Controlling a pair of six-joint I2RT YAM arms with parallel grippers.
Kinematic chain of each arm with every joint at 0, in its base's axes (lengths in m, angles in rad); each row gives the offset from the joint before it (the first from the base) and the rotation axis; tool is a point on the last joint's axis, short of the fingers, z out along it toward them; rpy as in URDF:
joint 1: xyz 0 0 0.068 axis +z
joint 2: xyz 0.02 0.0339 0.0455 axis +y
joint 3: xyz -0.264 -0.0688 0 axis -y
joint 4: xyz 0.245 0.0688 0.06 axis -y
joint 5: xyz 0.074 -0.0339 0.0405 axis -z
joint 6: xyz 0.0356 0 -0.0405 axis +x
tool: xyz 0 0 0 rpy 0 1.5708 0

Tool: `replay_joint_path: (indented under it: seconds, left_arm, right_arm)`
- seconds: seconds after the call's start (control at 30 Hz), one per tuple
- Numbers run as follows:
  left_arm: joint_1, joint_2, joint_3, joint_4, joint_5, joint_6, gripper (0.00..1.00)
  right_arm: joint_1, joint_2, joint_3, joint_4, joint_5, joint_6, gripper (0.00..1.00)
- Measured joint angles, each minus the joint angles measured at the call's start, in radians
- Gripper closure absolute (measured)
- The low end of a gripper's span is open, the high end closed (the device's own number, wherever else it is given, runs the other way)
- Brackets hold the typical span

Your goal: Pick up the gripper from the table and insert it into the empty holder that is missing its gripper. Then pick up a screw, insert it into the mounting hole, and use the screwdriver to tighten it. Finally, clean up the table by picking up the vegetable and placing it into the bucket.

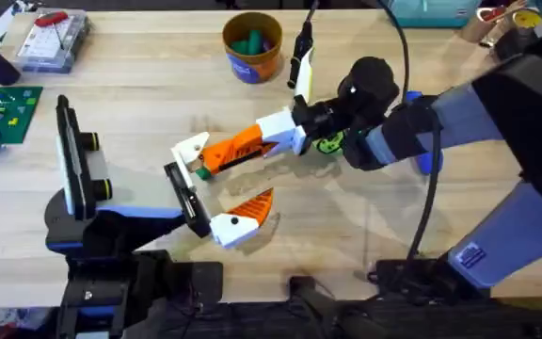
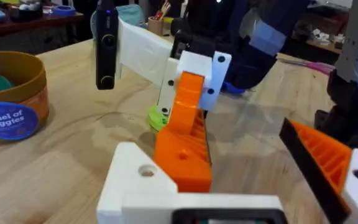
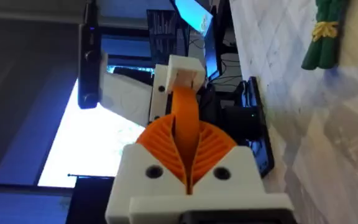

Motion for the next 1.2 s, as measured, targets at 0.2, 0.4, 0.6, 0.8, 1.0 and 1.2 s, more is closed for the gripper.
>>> replay_joint_path:
  seconds: [0.2,0.4,0.6,0.8,1.0,1.2]
  left_arm:
    - [0.000,0.000,0.000,0.000,0.007,0.009,0.010]
    - [0.000,0.000,0.000,0.000,0.006,0.009,0.010]
    - [0.000,0.000,0.000,0.000,0.000,0.006,0.010]
    - [0.000,0.000,0.000,0.000,-0.011,0.004,0.010]
    - [0.000,0.000,0.000,0.000,-0.020,0.004,0.010]
    - [-0.010,0.000,0.001,-0.004,0.033,0.011,0.010]
  right_arm:
    - [0.000,-0.031,0.000,-0.017,0.000,0.008,0.989]
    - [0.002,-0.034,0.000,-0.061,0.010,-0.008,0.989]
    - [0.006,-0.037,0.000,-0.086,0.015,-0.039,0.988]
    - [0.017,-0.044,0.000,-0.102,0.019,-0.064,0.987]
    - [0.039,-0.047,0.000,-0.105,-0.006,-0.069,0.988]
    - [0.093,-0.075,0.000,-0.131,-0.036,-0.071,0.987]
